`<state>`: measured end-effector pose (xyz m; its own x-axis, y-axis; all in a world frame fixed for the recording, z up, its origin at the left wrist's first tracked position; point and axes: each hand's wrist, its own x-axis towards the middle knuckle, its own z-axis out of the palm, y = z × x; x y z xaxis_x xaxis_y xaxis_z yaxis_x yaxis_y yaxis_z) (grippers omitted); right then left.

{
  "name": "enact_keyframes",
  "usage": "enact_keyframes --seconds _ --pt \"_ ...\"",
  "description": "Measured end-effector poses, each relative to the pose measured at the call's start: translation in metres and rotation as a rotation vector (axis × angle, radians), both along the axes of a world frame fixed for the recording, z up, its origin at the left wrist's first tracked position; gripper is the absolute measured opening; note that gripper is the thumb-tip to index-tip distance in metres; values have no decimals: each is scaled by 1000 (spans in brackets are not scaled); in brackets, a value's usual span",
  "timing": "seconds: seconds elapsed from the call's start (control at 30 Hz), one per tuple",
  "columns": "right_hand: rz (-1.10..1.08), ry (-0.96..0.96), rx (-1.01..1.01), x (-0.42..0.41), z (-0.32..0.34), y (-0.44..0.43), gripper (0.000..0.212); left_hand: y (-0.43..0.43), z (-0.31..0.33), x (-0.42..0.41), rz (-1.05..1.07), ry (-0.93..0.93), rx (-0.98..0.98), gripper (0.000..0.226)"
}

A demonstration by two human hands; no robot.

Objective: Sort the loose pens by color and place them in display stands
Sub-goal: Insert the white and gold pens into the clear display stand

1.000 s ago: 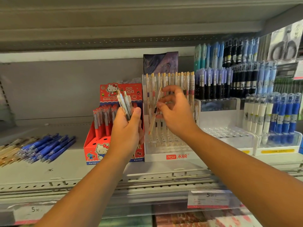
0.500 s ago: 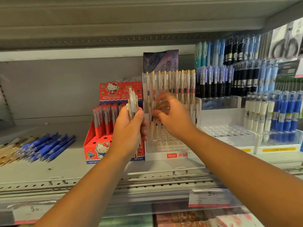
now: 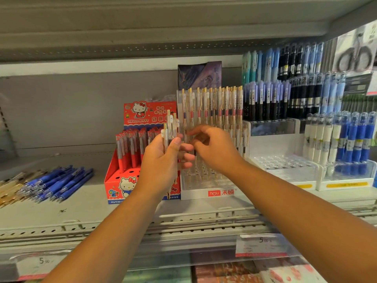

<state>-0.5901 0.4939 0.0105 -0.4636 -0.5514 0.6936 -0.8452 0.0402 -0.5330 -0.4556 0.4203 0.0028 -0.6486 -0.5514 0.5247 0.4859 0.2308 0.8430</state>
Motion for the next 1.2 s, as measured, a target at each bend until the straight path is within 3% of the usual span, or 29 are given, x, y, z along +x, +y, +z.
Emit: enact_keyframes --seconds 0.13,0.23,0.5,0.73,0.87,1.07,1.2 --pt "-8 -26 -169 7 5 6 23 -2 -1 1 5 -19 -20 17" --pt "190 -162 -282 17 7 12 16 -4 -3 1 5 -43 -60 19" --pt "371 -310 -277 27 7 19 11 -4 -8 0 -86 -98 -137 24" --pt "322 -385 -315 24 7 16 22 -8 -10 -2 -9 -75 -134 24" --pt "321 -471 -446 21 11 19 25 -11 -10 -2 105 -49 -135 24" --pt "129 -442 -573 12 14 20 25 -16 -9 -2 223 -69 -169 21" --pt "26 -333 -499 6 11 17 27 -15 -9 1 184 -100 -162 20"
